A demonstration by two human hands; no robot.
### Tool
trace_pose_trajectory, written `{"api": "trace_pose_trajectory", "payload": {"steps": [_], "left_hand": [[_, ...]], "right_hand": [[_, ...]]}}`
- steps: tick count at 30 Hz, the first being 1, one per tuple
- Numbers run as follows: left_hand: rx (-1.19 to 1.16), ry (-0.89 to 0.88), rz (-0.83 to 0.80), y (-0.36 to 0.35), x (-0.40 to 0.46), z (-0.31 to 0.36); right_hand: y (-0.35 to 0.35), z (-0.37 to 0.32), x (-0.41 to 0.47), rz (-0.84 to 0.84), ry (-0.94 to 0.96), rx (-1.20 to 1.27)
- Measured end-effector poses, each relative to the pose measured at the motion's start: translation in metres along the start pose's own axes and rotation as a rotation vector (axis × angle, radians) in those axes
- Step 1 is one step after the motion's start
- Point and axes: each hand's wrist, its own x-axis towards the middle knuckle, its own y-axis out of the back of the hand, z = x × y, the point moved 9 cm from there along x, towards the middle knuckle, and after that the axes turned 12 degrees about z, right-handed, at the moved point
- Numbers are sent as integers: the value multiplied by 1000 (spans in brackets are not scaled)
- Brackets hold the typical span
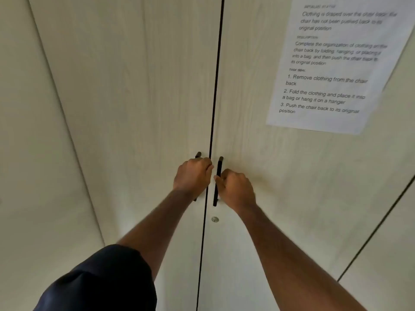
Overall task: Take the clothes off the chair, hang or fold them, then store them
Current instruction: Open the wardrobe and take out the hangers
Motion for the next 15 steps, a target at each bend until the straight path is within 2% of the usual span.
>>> {"api": "trace_pose_trajectory", "payload": {"steps": [6, 11, 15], "left_hand": [[-128, 89, 16, -5, -2, -11], [-158, 130, 10, 6, -28, -19], [-185, 119, -7, 27, -59, -21]], "right_hand": [[-7, -2, -4, 180, -92, 189], [-7, -3, -13, 121, -144, 130], [15, -18, -46, 172, -179, 173]]}}
